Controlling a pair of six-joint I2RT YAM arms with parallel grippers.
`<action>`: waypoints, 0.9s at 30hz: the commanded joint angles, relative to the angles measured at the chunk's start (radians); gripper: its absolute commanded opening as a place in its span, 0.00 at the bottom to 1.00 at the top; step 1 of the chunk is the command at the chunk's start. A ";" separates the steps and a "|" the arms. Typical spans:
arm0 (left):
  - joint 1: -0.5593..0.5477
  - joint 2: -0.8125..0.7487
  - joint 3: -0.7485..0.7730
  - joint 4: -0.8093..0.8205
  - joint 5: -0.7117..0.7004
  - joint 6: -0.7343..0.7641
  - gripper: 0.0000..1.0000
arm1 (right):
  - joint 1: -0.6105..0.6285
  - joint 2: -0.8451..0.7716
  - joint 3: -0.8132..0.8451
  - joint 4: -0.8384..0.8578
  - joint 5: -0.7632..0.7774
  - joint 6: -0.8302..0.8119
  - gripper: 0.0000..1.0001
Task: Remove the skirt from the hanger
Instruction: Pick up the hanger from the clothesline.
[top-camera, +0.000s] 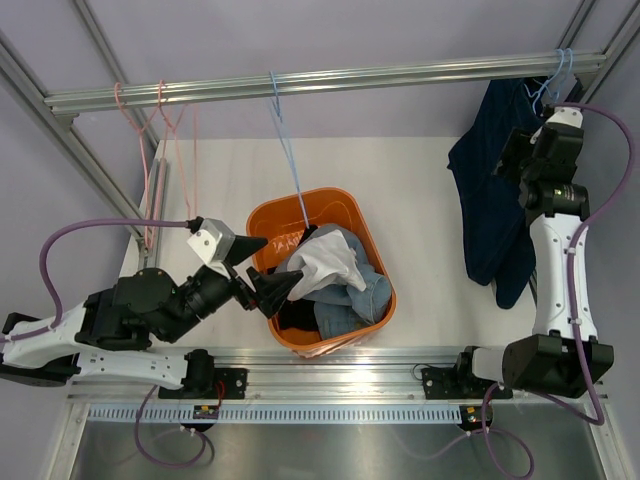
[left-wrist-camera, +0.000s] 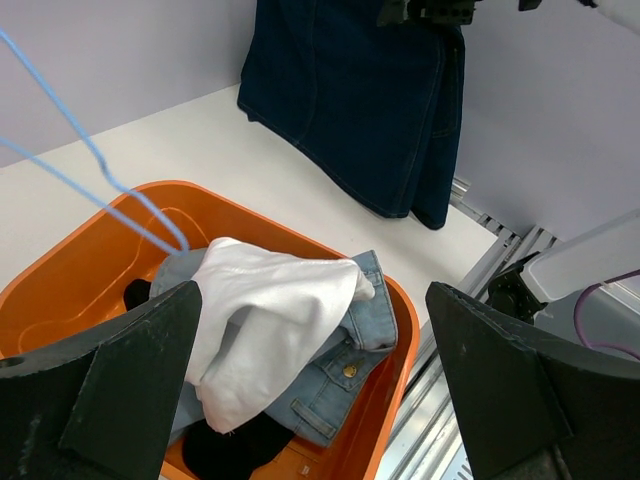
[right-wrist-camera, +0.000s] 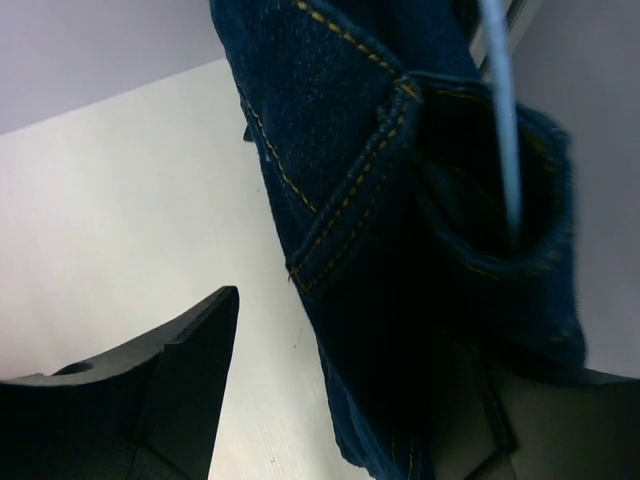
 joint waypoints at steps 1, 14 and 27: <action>-0.001 0.002 0.001 0.070 0.013 0.030 0.99 | -0.005 0.038 -0.035 0.148 -0.012 -0.034 0.73; 0.001 0.032 0.018 0.060 0.015 0.027 0.99 | 0.026 0.069 0.142 0.111 -0.130 -0.048 0.00; 0.001 0.052 0.056 0.017 0.045 -0.077 0.99 | 0.029 -0.106 0.198 0.191 -0.417 -0.133 0.00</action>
